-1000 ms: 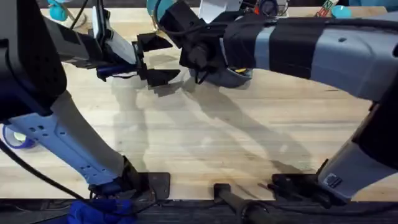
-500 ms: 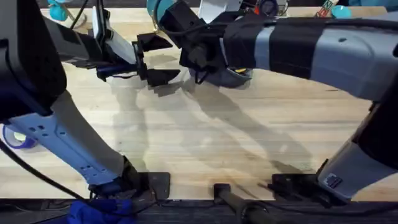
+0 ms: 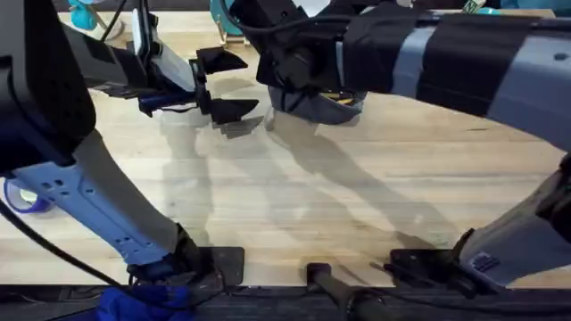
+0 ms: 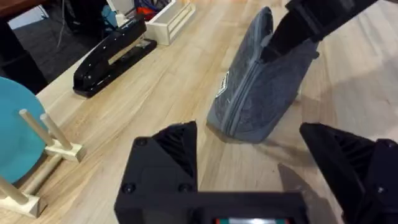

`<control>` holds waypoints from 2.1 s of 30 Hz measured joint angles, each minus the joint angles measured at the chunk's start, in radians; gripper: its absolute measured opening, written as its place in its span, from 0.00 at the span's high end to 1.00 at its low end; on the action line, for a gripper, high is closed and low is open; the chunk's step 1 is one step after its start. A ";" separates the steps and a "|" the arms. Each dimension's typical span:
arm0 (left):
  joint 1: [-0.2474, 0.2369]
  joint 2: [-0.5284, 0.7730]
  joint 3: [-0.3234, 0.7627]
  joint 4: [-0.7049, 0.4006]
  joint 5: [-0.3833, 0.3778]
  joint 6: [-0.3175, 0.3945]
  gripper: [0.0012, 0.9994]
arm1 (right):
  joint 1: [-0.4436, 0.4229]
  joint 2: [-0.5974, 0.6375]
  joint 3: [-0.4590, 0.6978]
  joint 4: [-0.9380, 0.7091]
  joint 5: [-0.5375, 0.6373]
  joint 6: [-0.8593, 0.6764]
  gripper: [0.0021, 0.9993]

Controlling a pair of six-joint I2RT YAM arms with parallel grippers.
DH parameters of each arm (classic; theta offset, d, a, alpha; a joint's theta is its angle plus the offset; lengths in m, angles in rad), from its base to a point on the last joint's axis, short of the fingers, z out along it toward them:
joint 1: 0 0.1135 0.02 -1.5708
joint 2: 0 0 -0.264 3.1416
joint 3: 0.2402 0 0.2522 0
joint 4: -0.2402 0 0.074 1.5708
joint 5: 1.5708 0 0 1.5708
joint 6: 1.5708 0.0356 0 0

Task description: Unzip the bag, pick up the pens from the table one at a time and place them inside, then zip the bag closed.

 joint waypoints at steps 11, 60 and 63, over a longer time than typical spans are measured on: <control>0.000 0.000 0.000 0.016 -0.001 0.002 0.01 | 0.000 0.000 0.000 0.010 -0.001 -0.012 0.97; -0.234 0.000 0.000 0.195 -0.040 -0.090 0.01 | 0.000 0.000 0.000 0.013 0.000 -0.020 0.97; -0.241 0.000 0.000 0.195 -0.055 -0.098 0.07 | 0.000 0.000 0.000 0.013 0.000 -0.020 0.97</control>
